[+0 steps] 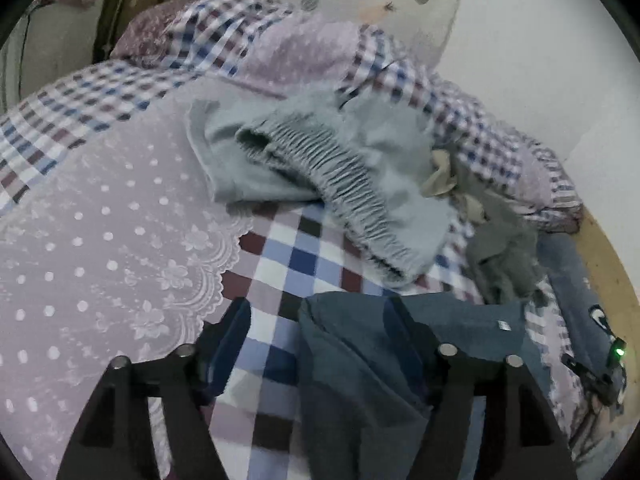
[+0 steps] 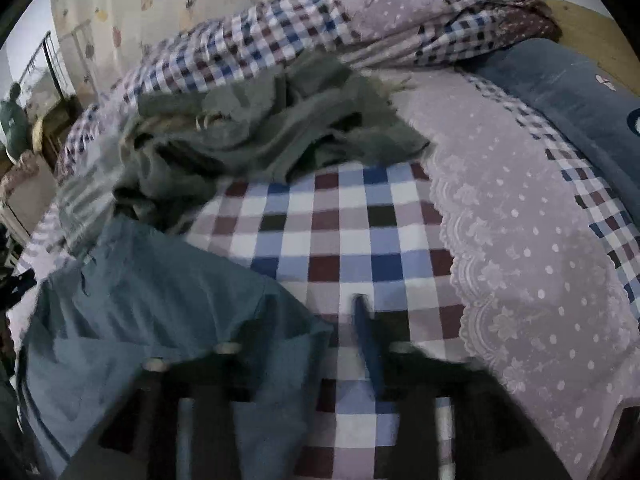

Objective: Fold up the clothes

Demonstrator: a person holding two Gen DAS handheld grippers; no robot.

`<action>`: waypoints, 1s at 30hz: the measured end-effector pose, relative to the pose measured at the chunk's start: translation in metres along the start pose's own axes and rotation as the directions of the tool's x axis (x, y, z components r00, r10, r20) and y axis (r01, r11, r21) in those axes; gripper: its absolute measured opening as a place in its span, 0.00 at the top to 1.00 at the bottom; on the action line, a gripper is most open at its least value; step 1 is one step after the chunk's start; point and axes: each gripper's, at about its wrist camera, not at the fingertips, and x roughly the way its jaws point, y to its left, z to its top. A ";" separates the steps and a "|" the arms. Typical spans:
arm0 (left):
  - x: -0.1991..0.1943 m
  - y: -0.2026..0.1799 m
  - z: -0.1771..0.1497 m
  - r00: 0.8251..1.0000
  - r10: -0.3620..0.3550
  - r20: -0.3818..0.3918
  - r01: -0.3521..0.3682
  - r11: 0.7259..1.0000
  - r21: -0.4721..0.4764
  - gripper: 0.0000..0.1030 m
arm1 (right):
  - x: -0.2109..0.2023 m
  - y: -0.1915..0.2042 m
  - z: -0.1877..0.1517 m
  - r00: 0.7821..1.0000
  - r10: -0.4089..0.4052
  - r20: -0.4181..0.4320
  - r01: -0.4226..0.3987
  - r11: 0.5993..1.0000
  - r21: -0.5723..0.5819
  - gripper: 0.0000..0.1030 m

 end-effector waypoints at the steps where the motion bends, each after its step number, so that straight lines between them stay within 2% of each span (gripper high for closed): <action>1: -0.007 -0.002 -0.002 1.000 -0.011 0.007 0.011 1.000 0.012 0.30 | -0.002 -0.001 0.001 1.000 0.008 0.004 -0.008 1.000 0.009 0.53; 3: -0.018 -0.007 -0.006 0.999 -0.029 0.015 0.028 0.999 0.042 0.30 | -0.006 -0.004 0.003 1.000 0.021 0.007 -0.021 1.000 0.024 0.53; 8: -0.017 -0.038 -0.027 0.997 -0.058 -0.053 0.066 0.985 0.162 0.33 | -0.003 -0.012 0.001 0.998 0.059 0.000 -0.059 0.995 0.084 0.53; 13: -0.003 -0.058 -0.045 0.989 -0.034 -0.142 0.068 0.968 0.242 0.41 | 0.000 -0.032 -0.001 0.998 0.070 -0.003 -0.068 0.982 0.175 0.53; 19: -0.003 -0.064 -0.053 0.986 -0.041 -0.160 0.082 0.961 0.264 0.65 | 0.003 -0.041 -0.004 0.998 0.065 -0.014 -0.061 0.977 0.205 0.53; 27: -0.009 -0.058 -0.050 0.981 -0.113 -0.159 0.146 0.965 0.217 0.65 | 0.001 -0.041 -0.006 0.998 0.058 -0.004 -0.056 0.977 0.205 0.53; 30: -0.004 -0.062 -0.055 0.977 -0.102 -0.188 0.147 0.960 0.240 0.65 | 0.000 -0.039 -0.006 0.998 0.056 -0.003 -0.054 0.978 0.203 0.53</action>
